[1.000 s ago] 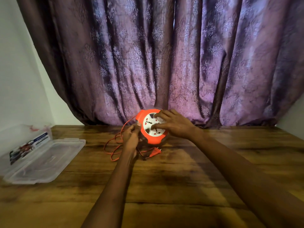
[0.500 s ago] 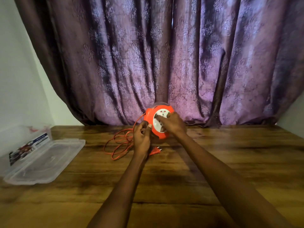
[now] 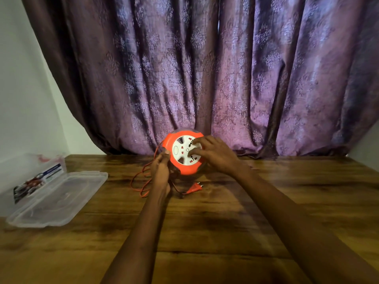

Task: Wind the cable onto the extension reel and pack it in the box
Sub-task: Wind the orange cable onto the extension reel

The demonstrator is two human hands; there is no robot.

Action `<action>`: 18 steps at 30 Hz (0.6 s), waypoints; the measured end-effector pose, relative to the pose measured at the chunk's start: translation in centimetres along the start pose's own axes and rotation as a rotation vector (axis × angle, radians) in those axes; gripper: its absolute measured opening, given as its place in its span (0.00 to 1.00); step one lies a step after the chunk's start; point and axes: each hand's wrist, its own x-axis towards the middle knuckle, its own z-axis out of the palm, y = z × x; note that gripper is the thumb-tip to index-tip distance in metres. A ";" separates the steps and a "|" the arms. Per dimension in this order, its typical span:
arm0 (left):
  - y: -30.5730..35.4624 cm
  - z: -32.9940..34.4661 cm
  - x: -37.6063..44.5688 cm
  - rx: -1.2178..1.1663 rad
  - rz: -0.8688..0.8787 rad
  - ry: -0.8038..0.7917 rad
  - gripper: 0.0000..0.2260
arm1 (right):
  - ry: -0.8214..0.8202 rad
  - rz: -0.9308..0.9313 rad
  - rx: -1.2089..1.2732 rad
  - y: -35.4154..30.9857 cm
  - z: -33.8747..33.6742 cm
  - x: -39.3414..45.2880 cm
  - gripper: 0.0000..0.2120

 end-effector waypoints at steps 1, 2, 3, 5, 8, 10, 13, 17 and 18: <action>0.1 -0.1 0.0 0.012 -0.010 -0.014 0.10 | -0.021 -0.050 -0.072 0.2 -0.5 0.2 0.20; 0.2 -0.1 -0.1 0.022 -0.019 -0.036 0.10 | -0.036 -0.093 -0.127 0.2 -1.0 0.3 0.20; 0.2 -0.1 -0.1 0.029 -0.029 -0.062 0.09 | -0.049 -0.137 -0.175 0.2 -1.3 0.4 0.21; 0.3 -0.1 -0.3 0.064 -0.039 -0.105 0.08 | -0.071 -0.225 -0.270 0.1 -1.5 0.5 0.23; -0.1 0.0 -0.7 0.165 0.000 -0.154 0.16 | -0.093 -0.324 -0.342 0.3 -1.4 0.5 0.21; -0.1 0.3 -1.1 0.238 0.069 -0.164 0.10 | -0.095 -0.341 -0.387 0.5 -1.2 0.4 0.21; 0.1 1.3 -1.6 0.302 0.177 -0.202 0.10 | -0.090 -0.231 -0.462 0.8 -0.7 0.2 0.21; -0.1 2.3 -2.3 0.261 0.191 -0.195 0.10 | -0.039 0.273 -0.164 -0.2 0.3 0.2 0.30; -0.1 2.4 -2.4 0.273 0.200 -0.183 0.09 | -0.002 0.437 -0.030 -0.7 0.5 0.5 0.31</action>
